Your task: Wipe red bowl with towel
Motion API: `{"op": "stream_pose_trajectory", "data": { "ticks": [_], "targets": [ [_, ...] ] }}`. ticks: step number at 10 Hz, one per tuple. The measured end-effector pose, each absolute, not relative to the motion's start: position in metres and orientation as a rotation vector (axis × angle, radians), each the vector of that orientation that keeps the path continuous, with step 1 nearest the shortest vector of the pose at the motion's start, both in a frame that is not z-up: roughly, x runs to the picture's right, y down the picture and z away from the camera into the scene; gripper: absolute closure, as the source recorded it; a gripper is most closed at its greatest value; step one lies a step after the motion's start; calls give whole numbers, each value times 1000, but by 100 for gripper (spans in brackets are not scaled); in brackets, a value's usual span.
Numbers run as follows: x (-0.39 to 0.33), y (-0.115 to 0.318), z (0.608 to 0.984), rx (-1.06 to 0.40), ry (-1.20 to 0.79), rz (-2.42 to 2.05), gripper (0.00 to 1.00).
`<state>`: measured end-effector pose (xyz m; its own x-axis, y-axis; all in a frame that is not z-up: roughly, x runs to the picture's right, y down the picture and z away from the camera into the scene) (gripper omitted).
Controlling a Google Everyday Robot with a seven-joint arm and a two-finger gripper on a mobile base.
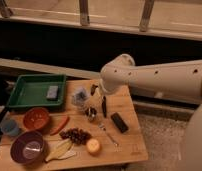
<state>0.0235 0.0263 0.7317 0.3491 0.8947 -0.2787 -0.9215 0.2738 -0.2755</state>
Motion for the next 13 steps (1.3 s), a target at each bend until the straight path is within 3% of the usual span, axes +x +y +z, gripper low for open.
{"op": "stream_pose_trajectory", "data": {
  "ticks": [6, 13],
  "targets": [
    [-88, 51, 698, -443, -77, 1049, 34],
    [-96, 41, 709, -421, -79, 1033, 34]
  ]
}}
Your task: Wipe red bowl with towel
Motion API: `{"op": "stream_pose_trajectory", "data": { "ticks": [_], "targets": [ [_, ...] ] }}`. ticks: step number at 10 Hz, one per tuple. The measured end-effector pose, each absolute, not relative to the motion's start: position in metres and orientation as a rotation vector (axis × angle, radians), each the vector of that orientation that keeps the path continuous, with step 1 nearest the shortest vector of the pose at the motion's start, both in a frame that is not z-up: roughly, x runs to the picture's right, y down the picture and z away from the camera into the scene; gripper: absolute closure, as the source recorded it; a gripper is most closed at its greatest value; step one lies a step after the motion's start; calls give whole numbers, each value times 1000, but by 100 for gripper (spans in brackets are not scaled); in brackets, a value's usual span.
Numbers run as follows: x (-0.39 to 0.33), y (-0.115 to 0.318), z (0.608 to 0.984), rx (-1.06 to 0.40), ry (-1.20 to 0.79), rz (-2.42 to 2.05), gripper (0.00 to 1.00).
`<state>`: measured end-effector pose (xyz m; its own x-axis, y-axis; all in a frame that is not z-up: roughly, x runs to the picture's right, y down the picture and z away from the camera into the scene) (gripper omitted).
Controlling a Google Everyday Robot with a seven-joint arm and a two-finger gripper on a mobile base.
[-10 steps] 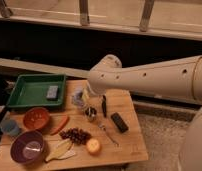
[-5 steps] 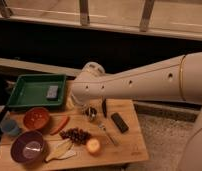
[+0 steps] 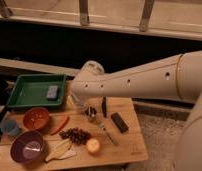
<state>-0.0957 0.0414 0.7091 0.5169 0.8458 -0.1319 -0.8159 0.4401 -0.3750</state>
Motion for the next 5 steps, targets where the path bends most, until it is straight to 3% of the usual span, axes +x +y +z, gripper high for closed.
{"op": "stream_pose_trajectory", "data": {
  "ticks": [5],
  "targets": [
    [-115, 25, 755, -464, -49, 1026, 34]
  ]
}}
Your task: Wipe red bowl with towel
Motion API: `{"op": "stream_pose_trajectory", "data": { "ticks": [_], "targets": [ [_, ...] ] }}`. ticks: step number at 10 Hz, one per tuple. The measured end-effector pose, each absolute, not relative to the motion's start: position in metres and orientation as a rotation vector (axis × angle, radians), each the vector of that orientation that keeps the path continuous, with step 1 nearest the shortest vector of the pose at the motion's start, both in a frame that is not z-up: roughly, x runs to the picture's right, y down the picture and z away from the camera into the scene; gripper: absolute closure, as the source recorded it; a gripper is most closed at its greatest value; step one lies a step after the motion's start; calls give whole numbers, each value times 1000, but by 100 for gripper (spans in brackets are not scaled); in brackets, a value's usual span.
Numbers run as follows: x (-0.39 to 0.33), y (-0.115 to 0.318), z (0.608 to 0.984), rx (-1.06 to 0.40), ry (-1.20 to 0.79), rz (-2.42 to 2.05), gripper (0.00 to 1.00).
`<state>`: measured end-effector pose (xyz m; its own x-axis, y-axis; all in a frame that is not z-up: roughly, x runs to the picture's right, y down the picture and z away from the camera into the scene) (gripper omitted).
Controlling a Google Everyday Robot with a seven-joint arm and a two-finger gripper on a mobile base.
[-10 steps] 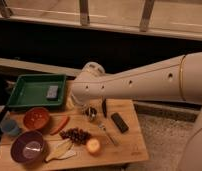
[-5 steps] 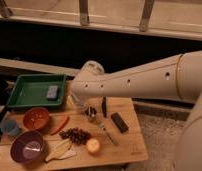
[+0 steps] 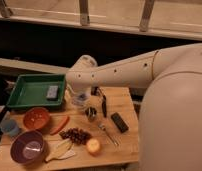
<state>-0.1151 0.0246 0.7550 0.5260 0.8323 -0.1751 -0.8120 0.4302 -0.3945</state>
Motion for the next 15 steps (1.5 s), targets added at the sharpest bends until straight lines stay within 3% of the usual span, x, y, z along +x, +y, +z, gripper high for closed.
{"op": "stream_pose_trajectory", "data": {
  "ticks": [7, 9, 13, 15],
  "targets": [
    [-130, 19, 800, -495, -18, 1045, 36],
    [-119, 21, 812, -539, -40, 1089, 52],
    [-111, 27, 818, -582, -64, 1149, 94],
    [-113, 23, 813, -579, -83, 1155, 100]
  ]
}}
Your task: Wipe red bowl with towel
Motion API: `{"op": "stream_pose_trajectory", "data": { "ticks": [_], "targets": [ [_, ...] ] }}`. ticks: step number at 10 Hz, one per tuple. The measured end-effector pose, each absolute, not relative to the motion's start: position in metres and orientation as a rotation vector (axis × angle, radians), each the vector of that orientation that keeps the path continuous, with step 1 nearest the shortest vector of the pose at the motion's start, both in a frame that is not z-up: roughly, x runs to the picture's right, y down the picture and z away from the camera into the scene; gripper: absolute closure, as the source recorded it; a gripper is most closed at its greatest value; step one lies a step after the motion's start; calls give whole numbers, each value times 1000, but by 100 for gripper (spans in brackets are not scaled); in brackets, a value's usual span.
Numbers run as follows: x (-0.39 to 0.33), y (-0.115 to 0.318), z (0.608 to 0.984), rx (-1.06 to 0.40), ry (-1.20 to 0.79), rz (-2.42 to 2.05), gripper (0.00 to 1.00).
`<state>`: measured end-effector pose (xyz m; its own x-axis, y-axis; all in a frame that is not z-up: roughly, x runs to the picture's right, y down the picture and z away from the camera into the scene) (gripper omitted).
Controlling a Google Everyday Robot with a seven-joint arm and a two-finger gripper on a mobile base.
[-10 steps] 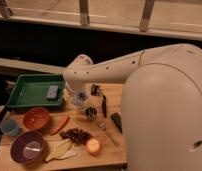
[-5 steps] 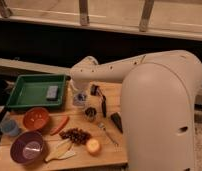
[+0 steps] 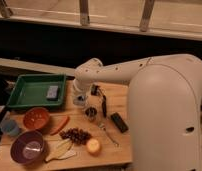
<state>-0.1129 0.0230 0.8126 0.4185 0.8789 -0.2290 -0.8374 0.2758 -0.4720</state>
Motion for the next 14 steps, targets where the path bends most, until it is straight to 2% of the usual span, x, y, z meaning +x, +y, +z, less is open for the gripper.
{"op": "stream_pose_trajectory", "data": {
  "ticks": [4, 7, 14],
  "targets": [
    [-127, -5, 774, -550, -180, 1126, 100],
    [-171, -16, 727, -580, -321, 1031, 100],
    [-279, 11, 670, -763, -545, 811, 100]
  ]
}}
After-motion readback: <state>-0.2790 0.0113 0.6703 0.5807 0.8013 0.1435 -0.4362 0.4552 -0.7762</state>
